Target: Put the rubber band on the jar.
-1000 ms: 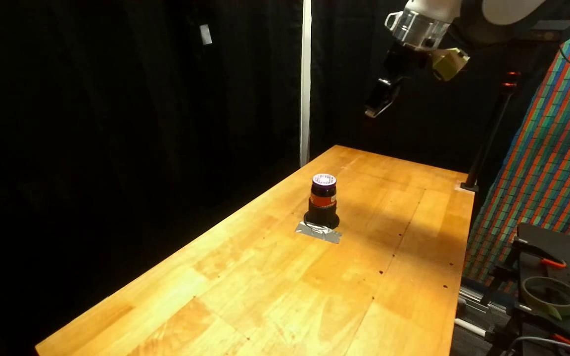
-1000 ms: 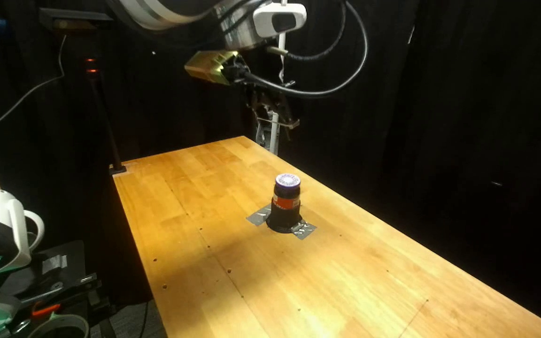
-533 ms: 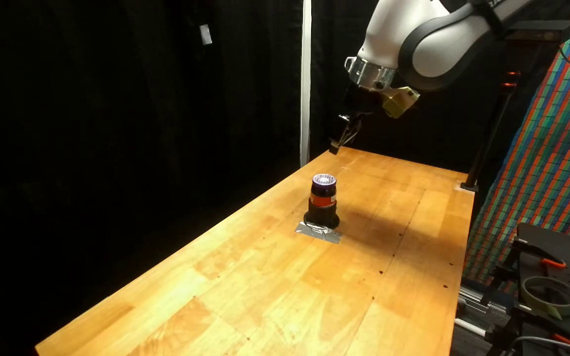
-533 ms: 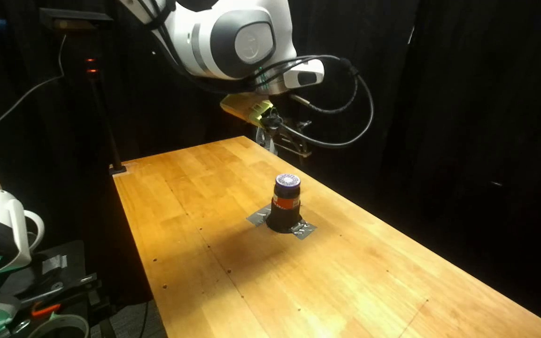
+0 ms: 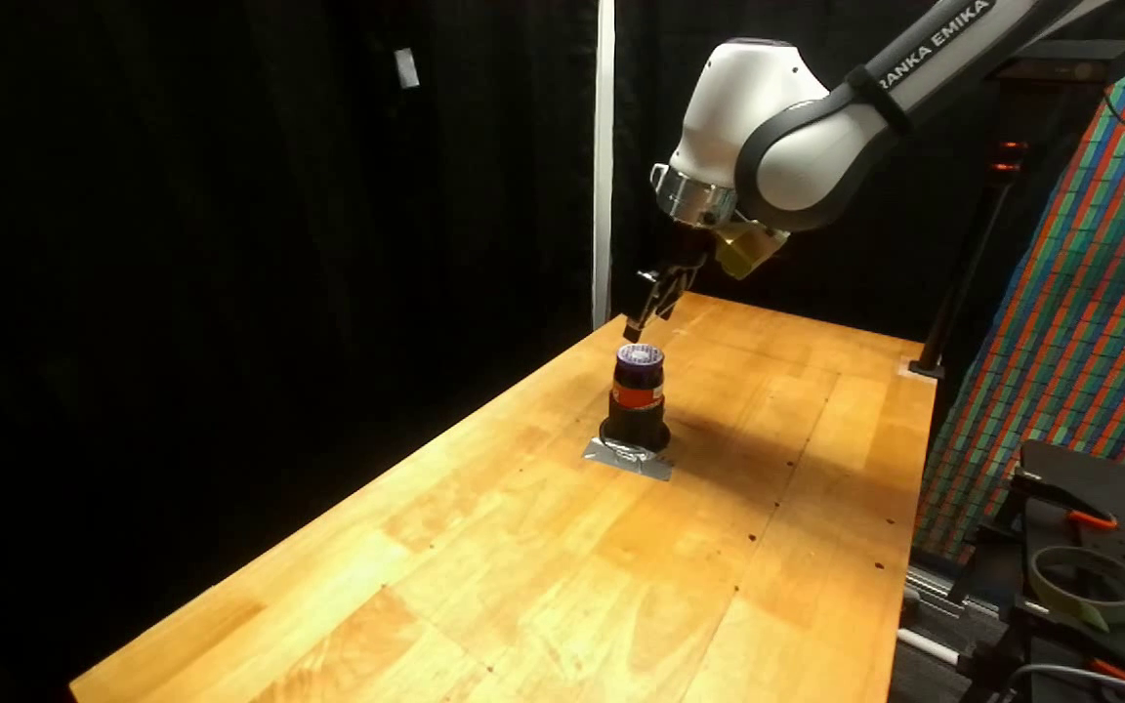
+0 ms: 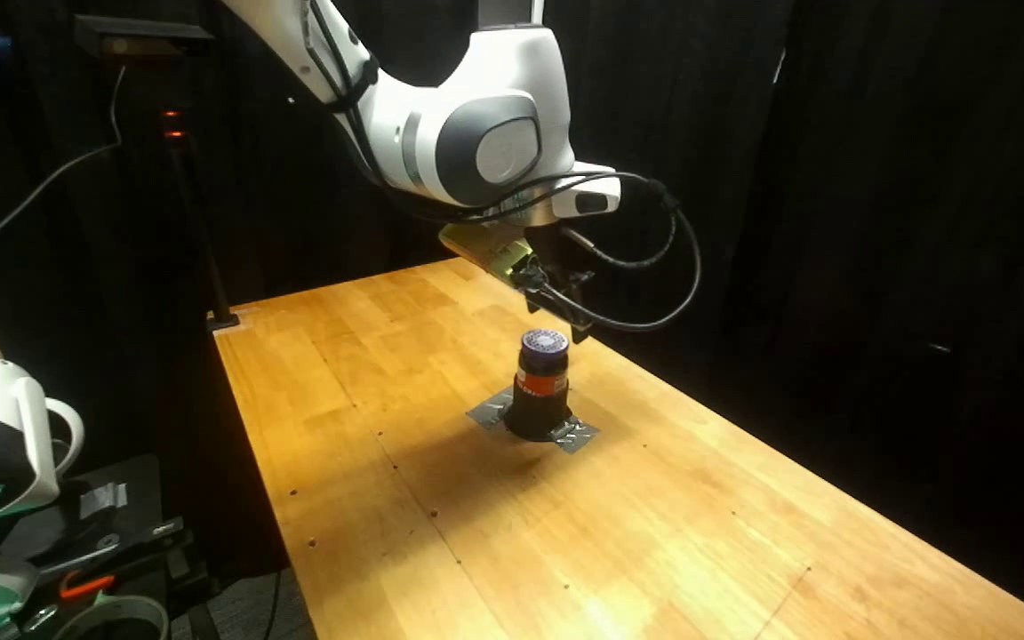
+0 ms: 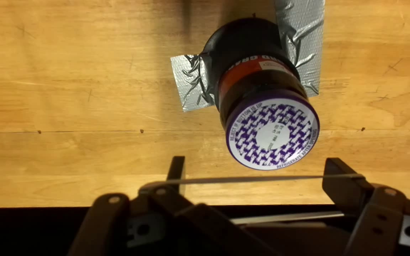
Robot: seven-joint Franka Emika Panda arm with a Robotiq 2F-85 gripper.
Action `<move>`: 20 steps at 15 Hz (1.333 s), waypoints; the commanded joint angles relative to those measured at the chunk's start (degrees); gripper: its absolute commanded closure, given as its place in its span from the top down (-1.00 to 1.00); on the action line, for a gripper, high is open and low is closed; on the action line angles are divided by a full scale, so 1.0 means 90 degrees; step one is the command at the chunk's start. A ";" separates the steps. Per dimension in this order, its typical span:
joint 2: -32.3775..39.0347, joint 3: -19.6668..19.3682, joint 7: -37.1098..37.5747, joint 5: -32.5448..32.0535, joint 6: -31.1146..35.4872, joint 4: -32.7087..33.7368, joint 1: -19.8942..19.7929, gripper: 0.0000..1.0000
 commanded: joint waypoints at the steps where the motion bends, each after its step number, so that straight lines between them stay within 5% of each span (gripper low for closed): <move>1: 0.0385 -0.0191 0.0122 0.0074 0.0284 0.0352 0.0246 1.00; 20: 0.1335 -0.0645 0.0398 0.0198 0.0761 0.0837 0.0665 1.00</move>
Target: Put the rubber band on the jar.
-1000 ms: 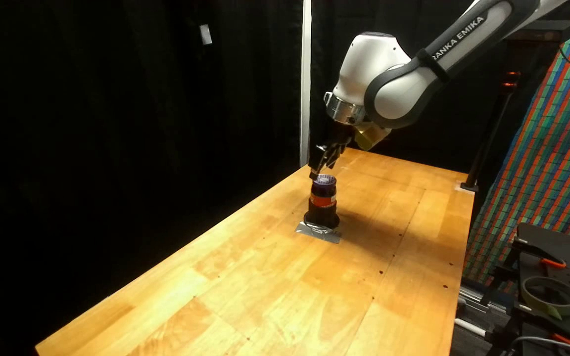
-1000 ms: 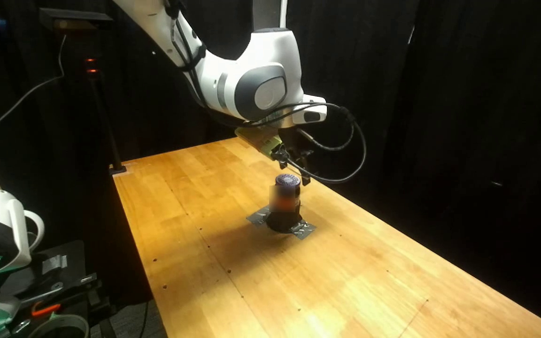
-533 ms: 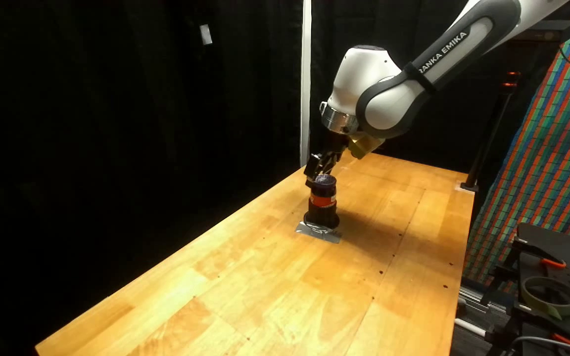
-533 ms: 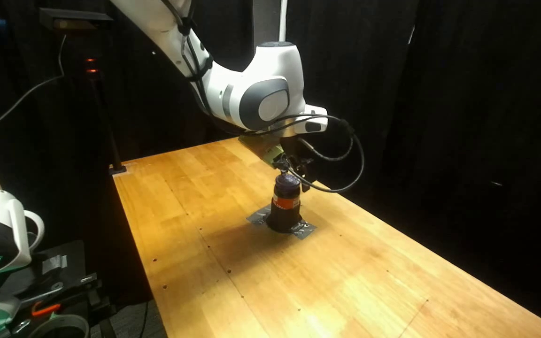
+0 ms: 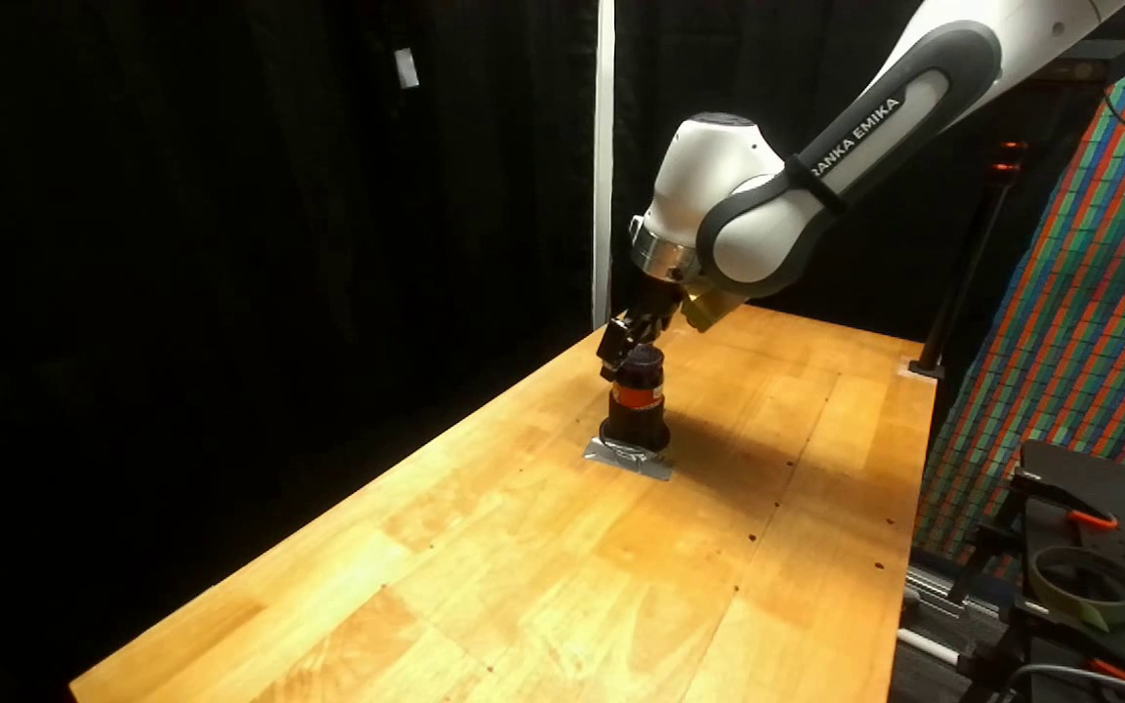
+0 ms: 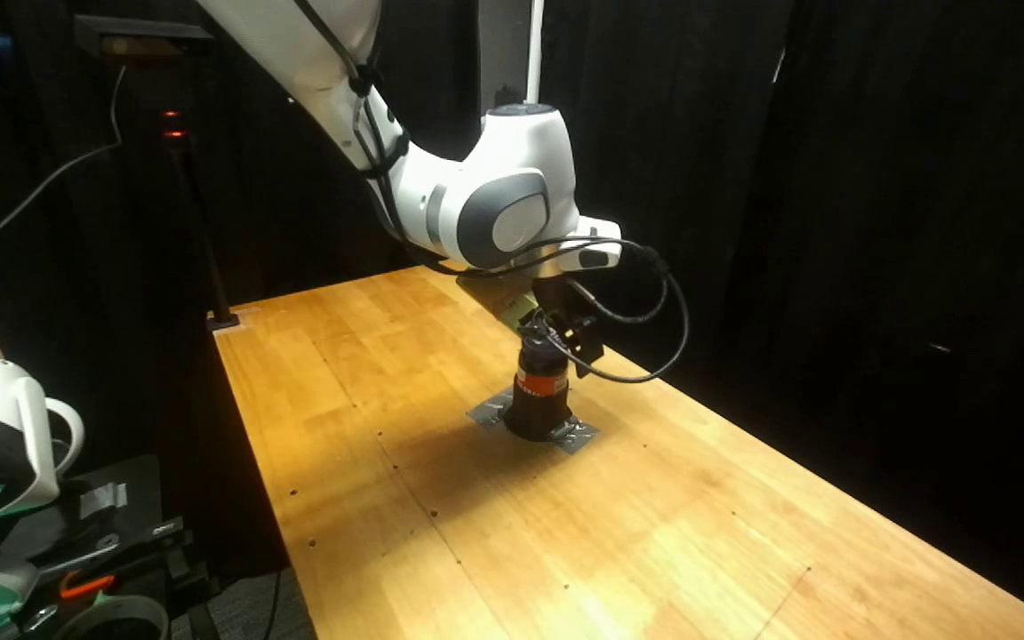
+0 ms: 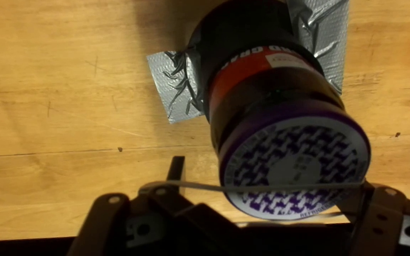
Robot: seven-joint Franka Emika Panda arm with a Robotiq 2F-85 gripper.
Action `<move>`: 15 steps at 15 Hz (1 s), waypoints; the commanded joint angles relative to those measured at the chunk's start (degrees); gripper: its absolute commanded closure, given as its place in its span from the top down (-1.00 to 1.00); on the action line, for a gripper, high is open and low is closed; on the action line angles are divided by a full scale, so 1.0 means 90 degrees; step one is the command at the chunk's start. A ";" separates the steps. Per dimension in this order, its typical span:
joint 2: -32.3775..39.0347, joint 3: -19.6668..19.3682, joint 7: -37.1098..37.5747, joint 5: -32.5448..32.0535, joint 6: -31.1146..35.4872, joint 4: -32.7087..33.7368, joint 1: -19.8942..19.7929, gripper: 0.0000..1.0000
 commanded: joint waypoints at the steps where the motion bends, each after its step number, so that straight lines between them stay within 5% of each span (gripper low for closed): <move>1: 0.0198 -0.0198 0.0167 -0.0010 0.0100 0.0231 0.0186 1.00; 7: 0.0082 -0.0015 -0.0035 0.0116 -0.1001 0.0326 0.0054 1.00; 15: 0.0331 -0.0330 0.0421 -0.0072 0.0000 0.0375 0.0261 1.00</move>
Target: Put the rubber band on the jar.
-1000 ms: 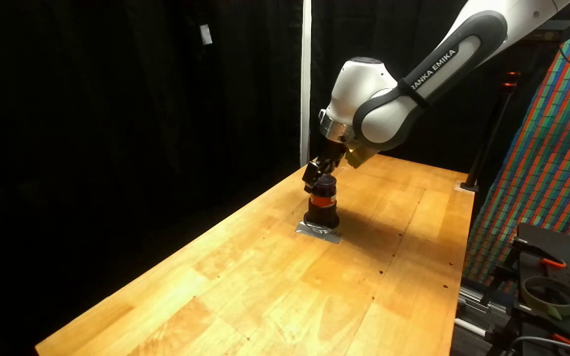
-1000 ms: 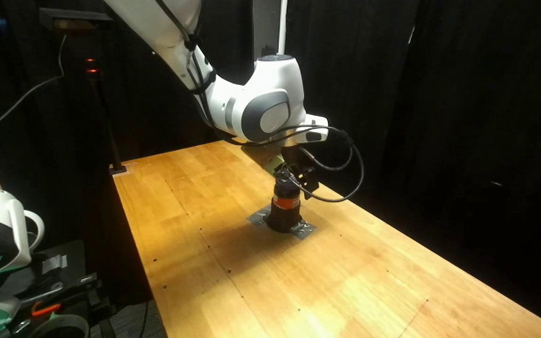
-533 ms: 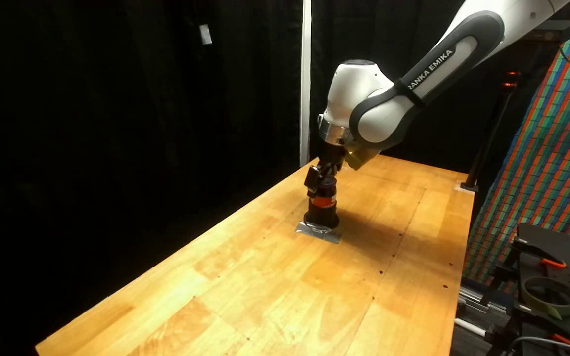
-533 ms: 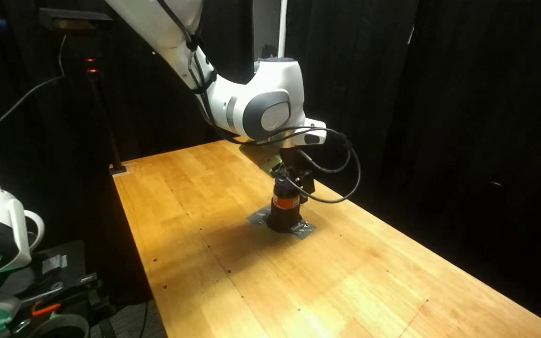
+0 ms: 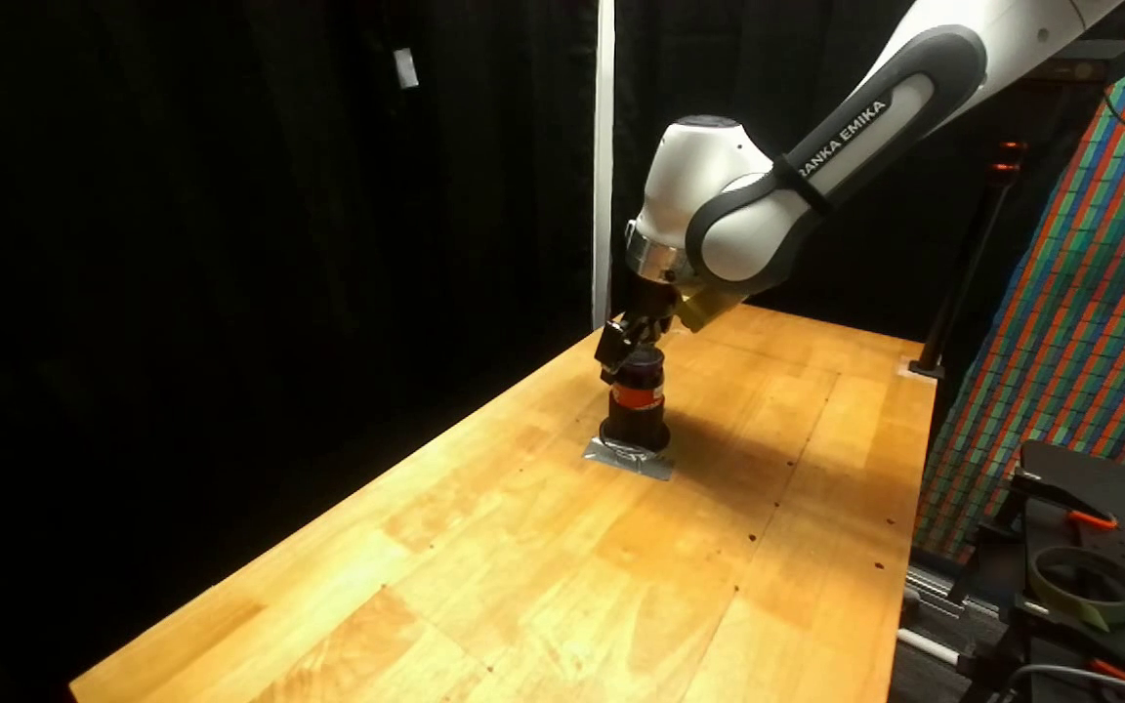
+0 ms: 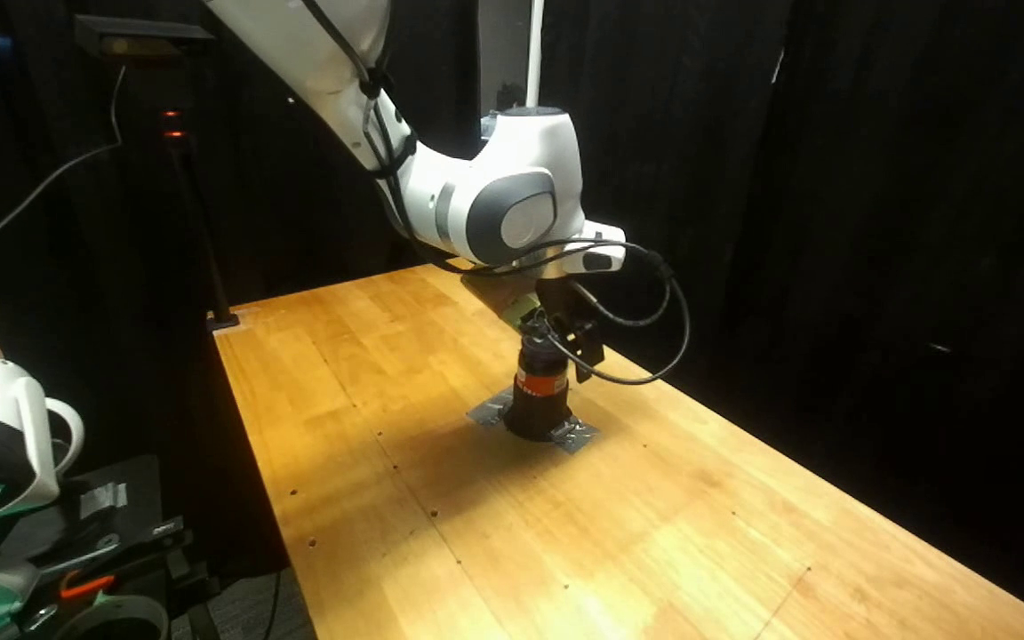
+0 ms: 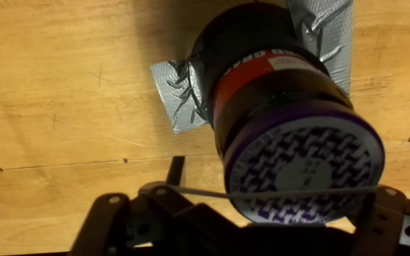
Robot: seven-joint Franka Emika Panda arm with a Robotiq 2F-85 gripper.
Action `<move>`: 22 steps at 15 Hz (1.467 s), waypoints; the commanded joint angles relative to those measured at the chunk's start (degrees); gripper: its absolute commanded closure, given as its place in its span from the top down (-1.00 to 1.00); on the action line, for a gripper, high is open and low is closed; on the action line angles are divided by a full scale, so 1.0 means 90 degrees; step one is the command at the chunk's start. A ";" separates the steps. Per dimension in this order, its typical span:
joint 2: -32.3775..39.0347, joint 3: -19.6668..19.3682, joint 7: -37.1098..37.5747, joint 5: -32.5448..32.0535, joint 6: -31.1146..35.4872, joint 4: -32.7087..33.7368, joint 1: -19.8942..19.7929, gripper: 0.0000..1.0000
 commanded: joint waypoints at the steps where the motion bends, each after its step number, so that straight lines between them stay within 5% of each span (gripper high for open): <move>1: 0.0196 -0.0276 0.0273 -0.0112 0.0533 0.0067 0.0206 1.00; 4: 0.0232 -0.0452 0.0369 -0.0165 0.0768 0.0026 0.0347 1.00; 13: -0.0545 0.0240 -0.0422 0.0483 -0.2291 -0.0139 -0.0191 1.00; 19: -0.0598 0.0316 -0.0623 0.0612 -0.2779 -0.0208 -0.0403 1.00; 20: -0.0620 0.0289 -0.0574 0.0561 -0.2656 -0.0294 -0.0382 0.50; 22: -0.0691 0.0293 -0.0588 0.0540 -0.2456 -0.0468 -0.0373 0.31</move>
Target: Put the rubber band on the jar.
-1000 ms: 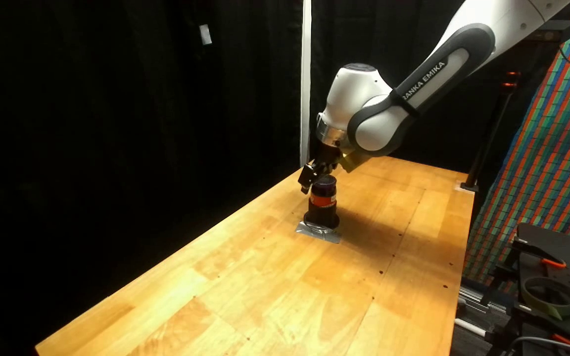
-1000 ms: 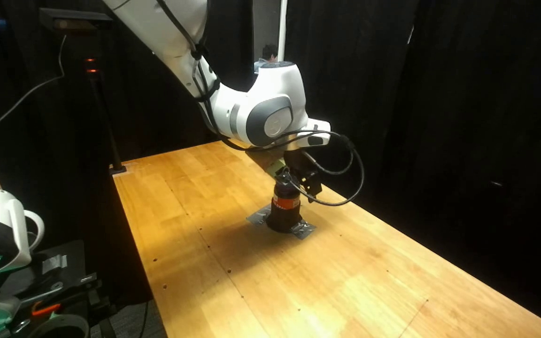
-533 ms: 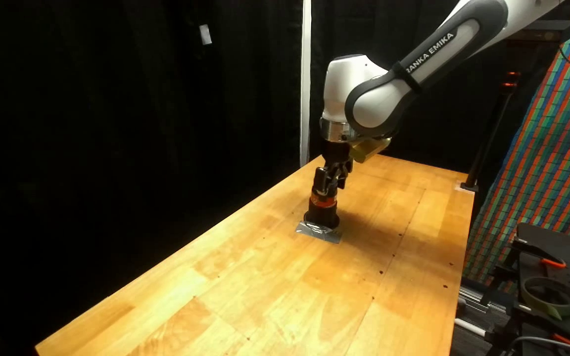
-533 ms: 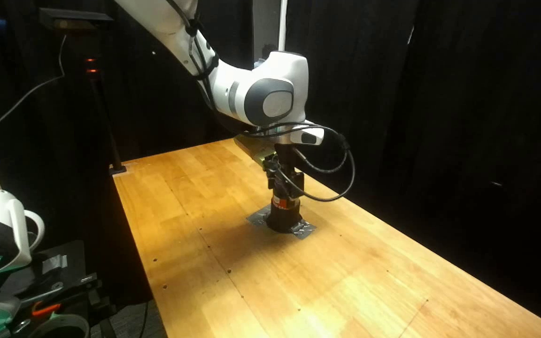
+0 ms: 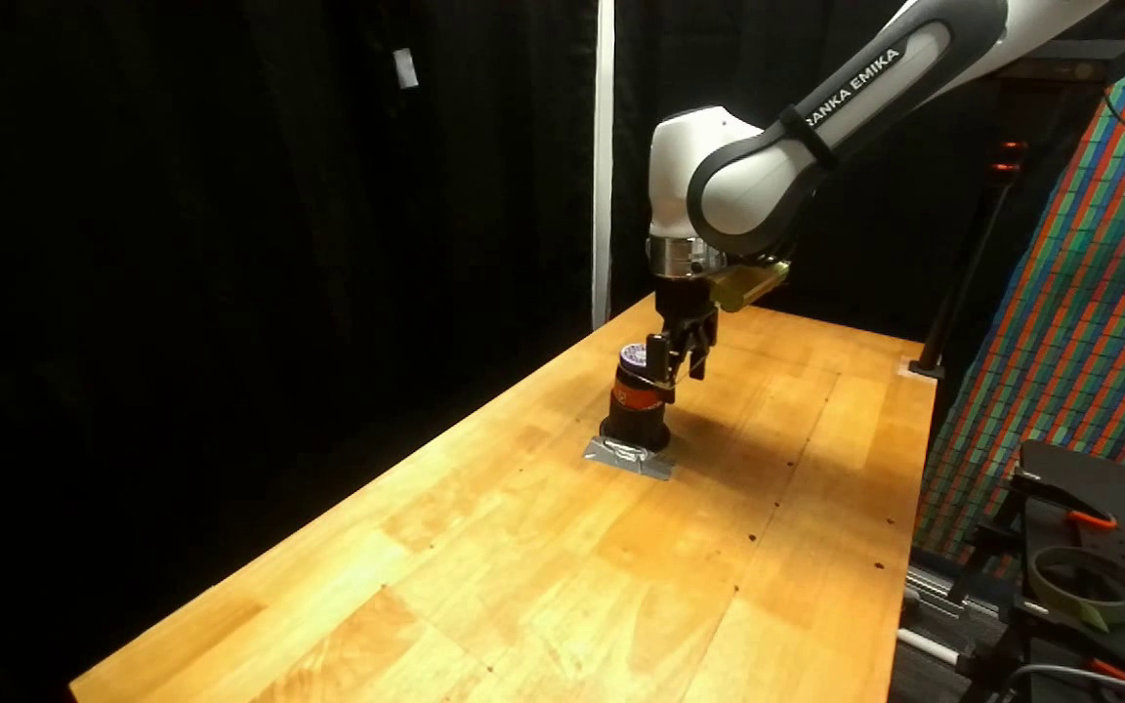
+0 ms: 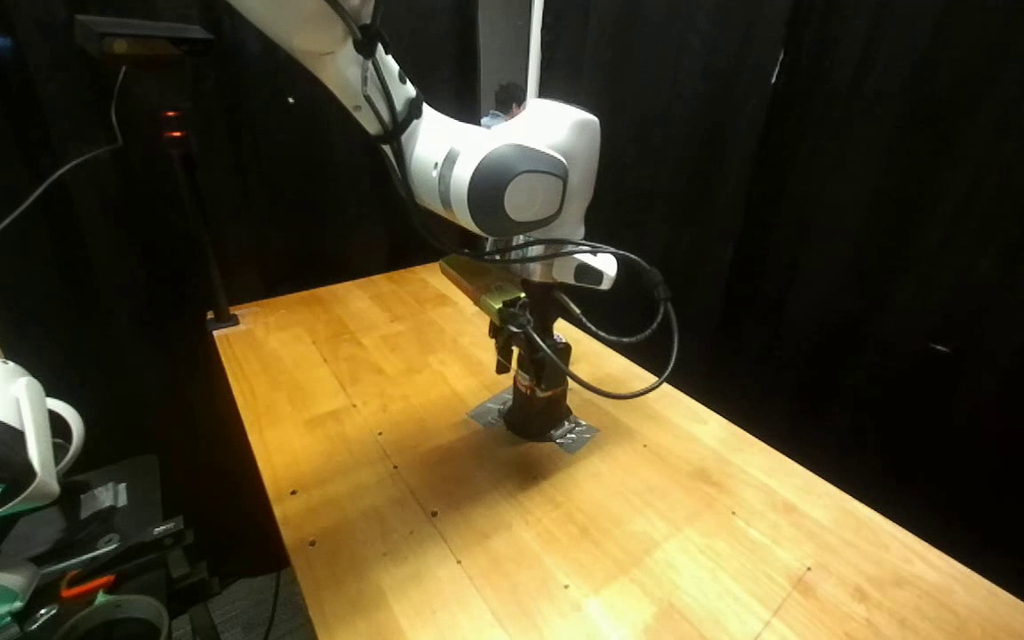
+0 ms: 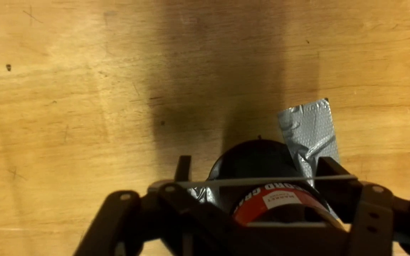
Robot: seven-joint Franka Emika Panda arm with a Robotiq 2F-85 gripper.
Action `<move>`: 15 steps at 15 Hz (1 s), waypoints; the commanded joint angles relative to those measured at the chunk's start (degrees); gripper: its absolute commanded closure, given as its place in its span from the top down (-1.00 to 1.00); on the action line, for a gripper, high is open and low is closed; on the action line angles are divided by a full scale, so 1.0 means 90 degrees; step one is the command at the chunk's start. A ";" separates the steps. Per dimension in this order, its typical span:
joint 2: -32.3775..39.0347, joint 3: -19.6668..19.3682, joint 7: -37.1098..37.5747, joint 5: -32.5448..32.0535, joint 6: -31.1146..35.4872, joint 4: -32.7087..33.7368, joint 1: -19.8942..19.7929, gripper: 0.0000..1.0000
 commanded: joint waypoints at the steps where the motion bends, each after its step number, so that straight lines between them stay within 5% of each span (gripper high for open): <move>1: -0.0361 0.0062 -0.0153 0.0057 0.0226 -0.0547 -0.0070 0.12; 9: -0.1211 0.0113 -0.0311 0.0097 0.2176 -0.2092 -0.0101 -1.00; 15: -0.1589 0.0244 -0.0303 0.0309 0.4852 -0.3392 -0.0177 -1.00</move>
